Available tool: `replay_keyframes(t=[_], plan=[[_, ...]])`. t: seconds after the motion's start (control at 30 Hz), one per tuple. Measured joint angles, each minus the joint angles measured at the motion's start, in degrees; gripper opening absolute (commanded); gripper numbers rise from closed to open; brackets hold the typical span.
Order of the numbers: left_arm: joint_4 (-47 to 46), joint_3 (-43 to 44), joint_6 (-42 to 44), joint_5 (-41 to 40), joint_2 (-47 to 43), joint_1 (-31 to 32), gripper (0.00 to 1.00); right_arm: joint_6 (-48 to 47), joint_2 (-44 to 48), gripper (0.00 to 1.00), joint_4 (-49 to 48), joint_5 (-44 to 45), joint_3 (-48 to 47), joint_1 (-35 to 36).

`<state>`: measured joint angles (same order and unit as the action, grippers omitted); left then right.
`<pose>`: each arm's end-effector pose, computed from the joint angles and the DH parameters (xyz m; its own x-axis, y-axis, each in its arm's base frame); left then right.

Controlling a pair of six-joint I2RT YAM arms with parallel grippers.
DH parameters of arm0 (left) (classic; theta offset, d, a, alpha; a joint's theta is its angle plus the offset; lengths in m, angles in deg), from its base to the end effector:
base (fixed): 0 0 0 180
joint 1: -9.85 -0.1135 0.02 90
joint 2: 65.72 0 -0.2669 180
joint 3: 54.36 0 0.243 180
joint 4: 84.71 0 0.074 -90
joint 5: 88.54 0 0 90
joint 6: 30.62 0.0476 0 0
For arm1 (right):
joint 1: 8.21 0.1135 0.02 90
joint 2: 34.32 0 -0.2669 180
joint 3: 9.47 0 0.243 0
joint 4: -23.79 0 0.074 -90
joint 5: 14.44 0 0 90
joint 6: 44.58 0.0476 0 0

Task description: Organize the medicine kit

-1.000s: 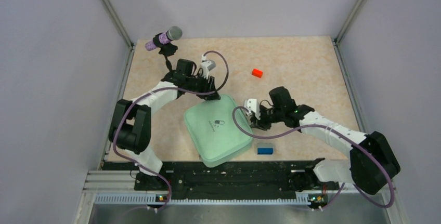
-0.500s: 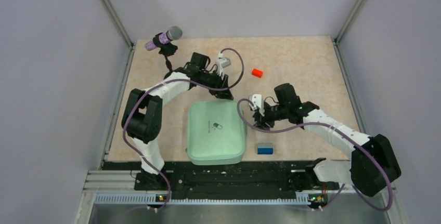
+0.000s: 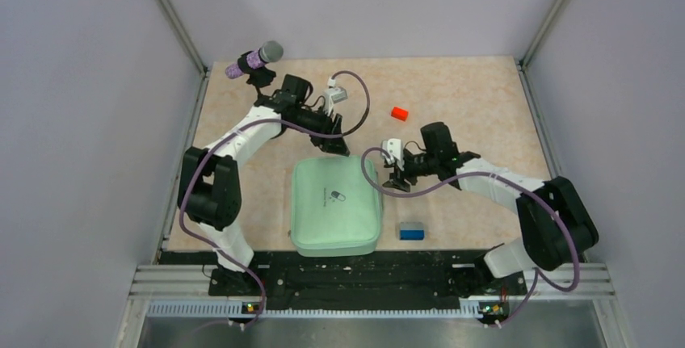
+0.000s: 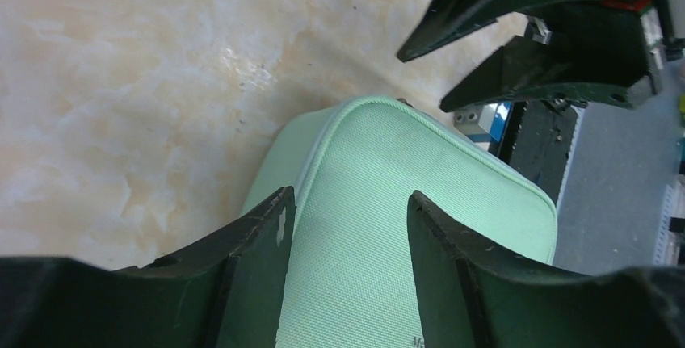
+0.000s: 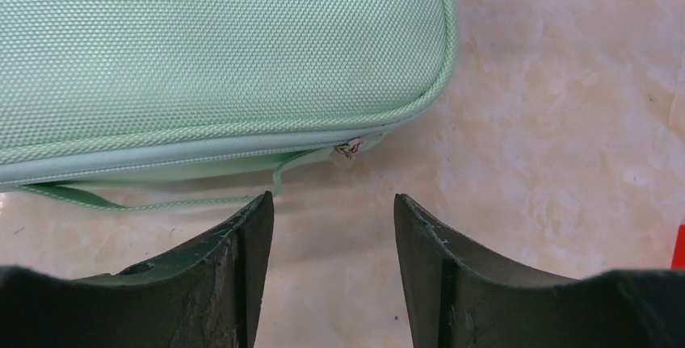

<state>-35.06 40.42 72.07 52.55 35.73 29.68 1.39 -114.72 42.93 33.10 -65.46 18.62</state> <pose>0.3373 -0.1610 0.2604 -0.6277 0.3730 -0.6833 0.7758 0.3716 -0.5099 0.2317 0.1532 0.2011 0.0928 -0.5277 -0.8444 -0.9806 0.0984 -0.1693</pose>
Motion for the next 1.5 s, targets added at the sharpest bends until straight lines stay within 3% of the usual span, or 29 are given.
replay_keyframes(t=[0.3,0.6,0.73,0.87,1.0,1.23,1.5], plan=[[2.84,-2.47,1.62,1.88,-2.84,0.04,0.54,-3.67,-8.98,0.47,-1.53,-4.79,-5.73,0.00],[2.89,-4.11,2.08,2.03,-3.06,0.04,0.52,-6.97,-13.64,0.37,4.63,-10.45,-10.86,-0.04],[2.84,-4.13,2.05,2.03,-3.06,0.04,0.52,-7.65,-14.95,0.23,6.03,-11.26,-11.63,-0.09],[2.82,-4.13,2.05,2.01,-3.06,0.04,0.54,-7.32,-15.78,0.00,6.12,-11.47,-11.69,-0.15],[2.60,-4.24,2.14,1.62,-3.06,0.04,0.62,-6.08,-15.78,0.00,6.05,-10.88,-11.72,-0.26],[-5.03,-6.12,0.68,-1.25,-0.87,0.11,0.65,-5.86,-13.14,0.00,7.26,-7.08,-11.67,-0.20],[-9.57,-4.24,-1.64,2.05,8.20,1.70,0.56,-6.34,-10.54,0.00,9.38,-1.46,-11.67,1.11]])
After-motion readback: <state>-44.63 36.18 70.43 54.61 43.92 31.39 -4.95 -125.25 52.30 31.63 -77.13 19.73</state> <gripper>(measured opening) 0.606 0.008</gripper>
